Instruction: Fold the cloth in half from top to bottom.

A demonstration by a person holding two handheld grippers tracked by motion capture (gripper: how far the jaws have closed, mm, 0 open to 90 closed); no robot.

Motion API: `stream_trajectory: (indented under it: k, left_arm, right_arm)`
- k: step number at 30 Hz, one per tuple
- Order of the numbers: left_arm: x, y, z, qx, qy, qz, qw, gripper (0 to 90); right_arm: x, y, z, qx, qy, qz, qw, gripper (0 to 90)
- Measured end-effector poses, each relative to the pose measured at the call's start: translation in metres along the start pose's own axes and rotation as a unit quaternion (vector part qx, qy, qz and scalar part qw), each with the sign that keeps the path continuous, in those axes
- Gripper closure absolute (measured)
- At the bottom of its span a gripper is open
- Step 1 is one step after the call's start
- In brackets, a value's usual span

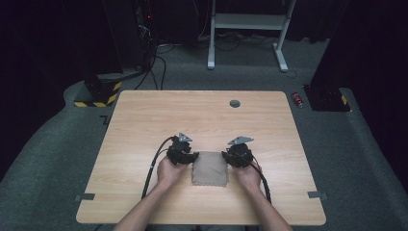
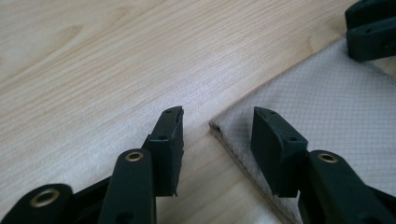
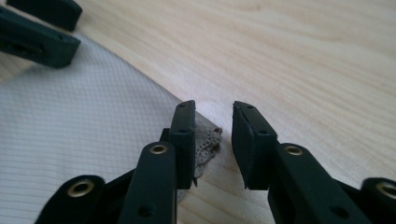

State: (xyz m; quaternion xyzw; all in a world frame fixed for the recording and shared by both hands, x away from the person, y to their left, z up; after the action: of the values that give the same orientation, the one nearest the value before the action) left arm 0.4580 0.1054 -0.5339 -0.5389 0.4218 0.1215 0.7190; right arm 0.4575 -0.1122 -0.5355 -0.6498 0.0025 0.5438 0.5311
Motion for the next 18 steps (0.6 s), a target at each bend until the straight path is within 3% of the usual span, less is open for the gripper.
stream_trajectory:
  k: [3, 6, 10, 12, 18]
  left_arm:
    - [0.0027, -0.0044, -0.0025, 0.017, 0.0, 0.003, 0.9998, 61.2]
    - [0.0037, -0.0051, -0.003, 0.019, 0.015, 0.0, 0.9997, 71.4]
    - [0.0036, -0.0045, -0.0015, 0.011, 0.036, 0.003, 0.9993, 83.9]
    - [0.0038, -0.0048, -0.0007, 0.014, 0.037, 0.003, 0.9992, 86.0]
    - [0.0071, -0.007, 0.0035, -0.003, 0.041, 0.0, 0.9991, 87.0]
  right_arm:
    - [0.0011, 0.0001, -0.0014, -0.002, -0.006, -0.001, 1.0, 78.2]
    - [0.002, -0.0007, 0.0014, -0.017, -0.01, 0.004, 0.9998, 87.7]
    - [0.0033, -0.0041, -0.0002, -0.019, -0.01, 0.01, 0.9997, 89.3]
    - [0.0045, -0.0061, -0.0003, -0.024, -0.005, 0.013, 0.9996, 89.5]
    - [0.0042, -0.0087, -0.0023, -0.019, -0.004, 0.011, 0.9998, 89.6]
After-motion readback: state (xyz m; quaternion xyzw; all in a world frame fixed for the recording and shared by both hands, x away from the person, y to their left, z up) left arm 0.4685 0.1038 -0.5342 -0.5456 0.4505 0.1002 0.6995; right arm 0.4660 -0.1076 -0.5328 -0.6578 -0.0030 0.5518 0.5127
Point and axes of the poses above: each handheld gripper's, and its own axes: x roughly forward along the jaws, y roughly out of its underside, z roughly to its left, the point moved 3 cm from there along x, roughly forward along the jaws, and after that the axes turned 11 degrees about -y, right-handed, at the moved point
